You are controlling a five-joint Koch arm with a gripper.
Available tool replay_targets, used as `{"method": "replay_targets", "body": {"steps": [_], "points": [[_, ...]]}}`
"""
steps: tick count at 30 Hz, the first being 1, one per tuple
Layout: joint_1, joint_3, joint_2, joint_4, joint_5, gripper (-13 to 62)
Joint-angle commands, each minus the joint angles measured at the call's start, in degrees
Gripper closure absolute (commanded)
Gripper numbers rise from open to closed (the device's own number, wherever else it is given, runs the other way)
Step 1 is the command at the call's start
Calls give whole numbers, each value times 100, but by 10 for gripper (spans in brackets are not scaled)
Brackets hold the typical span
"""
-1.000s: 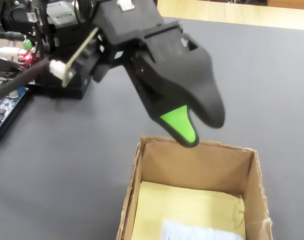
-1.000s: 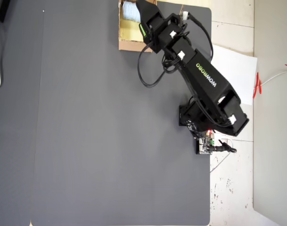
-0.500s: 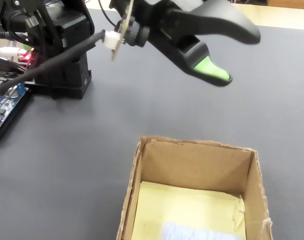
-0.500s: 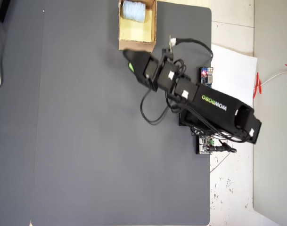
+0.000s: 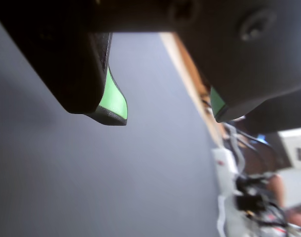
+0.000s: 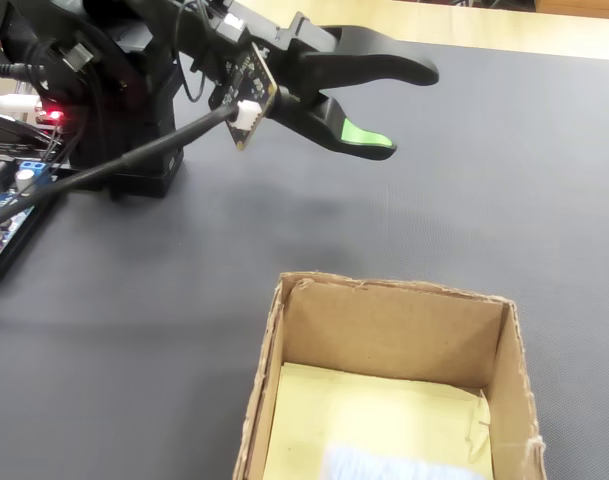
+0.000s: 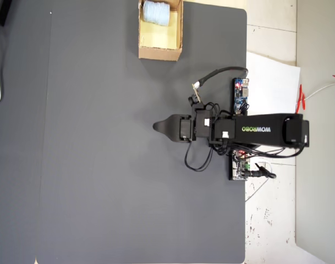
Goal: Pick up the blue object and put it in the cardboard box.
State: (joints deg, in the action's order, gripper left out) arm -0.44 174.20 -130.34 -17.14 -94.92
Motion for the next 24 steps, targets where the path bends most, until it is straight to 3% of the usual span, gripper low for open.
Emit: {"method": "replay_targets", "body": {"steps": [1, 13, 24], "points": [[-114, -114, -299, -501, -185, 156], [-457, 448, -510, 1468, -176, 147], [53, 448, -448, 1714, -149, 153]]}}
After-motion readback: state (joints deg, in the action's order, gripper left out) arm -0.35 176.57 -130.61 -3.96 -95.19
